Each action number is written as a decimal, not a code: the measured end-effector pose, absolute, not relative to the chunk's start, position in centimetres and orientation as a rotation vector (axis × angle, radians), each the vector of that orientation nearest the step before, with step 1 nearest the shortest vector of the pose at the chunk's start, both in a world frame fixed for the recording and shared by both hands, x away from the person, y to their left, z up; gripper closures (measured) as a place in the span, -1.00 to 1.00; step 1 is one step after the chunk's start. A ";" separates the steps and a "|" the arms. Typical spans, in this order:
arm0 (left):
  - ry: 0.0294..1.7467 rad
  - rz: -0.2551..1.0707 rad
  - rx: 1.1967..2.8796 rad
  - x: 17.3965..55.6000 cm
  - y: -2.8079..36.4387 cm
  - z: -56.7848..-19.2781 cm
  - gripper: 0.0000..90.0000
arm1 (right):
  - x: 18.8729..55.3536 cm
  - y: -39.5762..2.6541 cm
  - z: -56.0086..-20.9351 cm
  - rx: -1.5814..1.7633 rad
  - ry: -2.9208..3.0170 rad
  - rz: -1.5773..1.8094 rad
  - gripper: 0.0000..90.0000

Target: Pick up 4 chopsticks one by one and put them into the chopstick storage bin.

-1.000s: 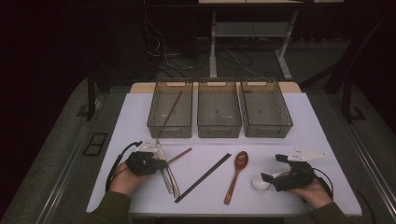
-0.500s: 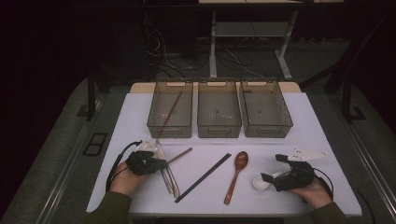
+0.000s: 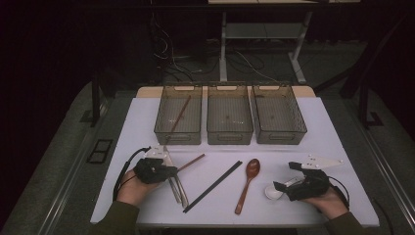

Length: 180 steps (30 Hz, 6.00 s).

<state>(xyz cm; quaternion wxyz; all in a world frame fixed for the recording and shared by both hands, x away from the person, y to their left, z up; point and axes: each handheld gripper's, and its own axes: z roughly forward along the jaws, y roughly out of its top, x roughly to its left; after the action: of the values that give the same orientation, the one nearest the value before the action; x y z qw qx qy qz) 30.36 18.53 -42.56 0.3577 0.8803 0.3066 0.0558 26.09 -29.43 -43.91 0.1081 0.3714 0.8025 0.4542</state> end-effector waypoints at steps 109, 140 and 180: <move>0.936 0.346 2.076 45.7 15.6 -34.3 0.84 | 26.2 -29.5 -44.0 1.111 2.357 1.349 -0.96; 1.235 0.396 1.997 51.4 15.6 -38.1 0.83 | 26.1 -30.0 -43.9 1.121 2.345 1.368 -0.96; 0.998 0.351 2.038 45.6 14.8 -35.1 -0.14 | 26.1 -30.0 -43.8 1.092 2.349 1.376 -0.96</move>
<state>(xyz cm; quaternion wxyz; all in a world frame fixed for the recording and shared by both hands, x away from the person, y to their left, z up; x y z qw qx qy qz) 45.56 14.76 -35.09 0.4103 0.8093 0.3965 0.1395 26.07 -30.01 -43.82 0.1041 0.3703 0.7965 0.4666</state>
